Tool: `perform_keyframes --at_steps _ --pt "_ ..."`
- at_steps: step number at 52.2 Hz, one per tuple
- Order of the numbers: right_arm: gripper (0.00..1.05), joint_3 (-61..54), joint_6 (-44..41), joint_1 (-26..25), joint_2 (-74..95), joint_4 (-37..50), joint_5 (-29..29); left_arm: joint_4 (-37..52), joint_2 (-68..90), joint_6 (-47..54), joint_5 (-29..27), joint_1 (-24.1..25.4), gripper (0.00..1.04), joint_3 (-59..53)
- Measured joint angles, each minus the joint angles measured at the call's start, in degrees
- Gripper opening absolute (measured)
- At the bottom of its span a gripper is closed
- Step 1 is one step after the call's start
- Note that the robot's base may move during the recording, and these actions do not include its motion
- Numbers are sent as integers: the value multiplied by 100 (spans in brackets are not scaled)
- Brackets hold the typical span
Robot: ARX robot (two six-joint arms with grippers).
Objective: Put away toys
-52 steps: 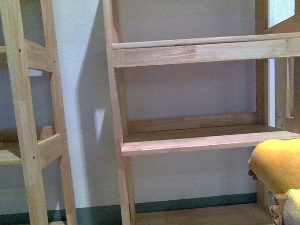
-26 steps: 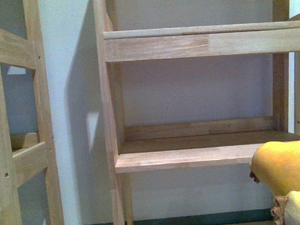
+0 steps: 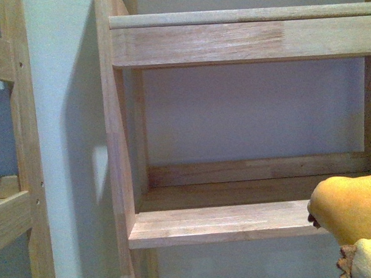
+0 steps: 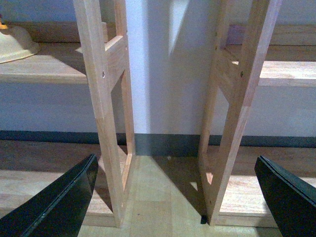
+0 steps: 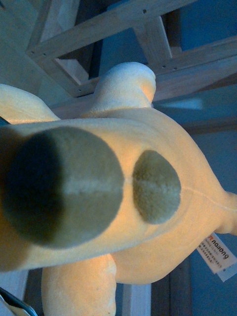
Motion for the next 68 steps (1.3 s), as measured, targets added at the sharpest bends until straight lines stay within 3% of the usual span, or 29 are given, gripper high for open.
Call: perform_keyframes --at_steps 10,13,19,30,36,52,68 --pt "8 0 0 0 2 0 2 0 2 0 4 0 98 0" --pt "8 129 -140 33 59 -363 332 0 2 0 2 0 98 0" --pt "8 577 -249 -313 457 -505 391 0 2 0 2 0 98 0" --pt "8 2249 -240 -988 1399 -90 -133 0 2 0 2 2 98 0" --pt "8 3545 -116 -1099 2177 68 -415 0 2 0 2 0 98 0" --pt "8 6837 -149 -199 4629 179 282 0 2 0 2 0 98 0" --pt "8 9051 20 284 6660 -396 909 0 2 0 2 0 98 0"
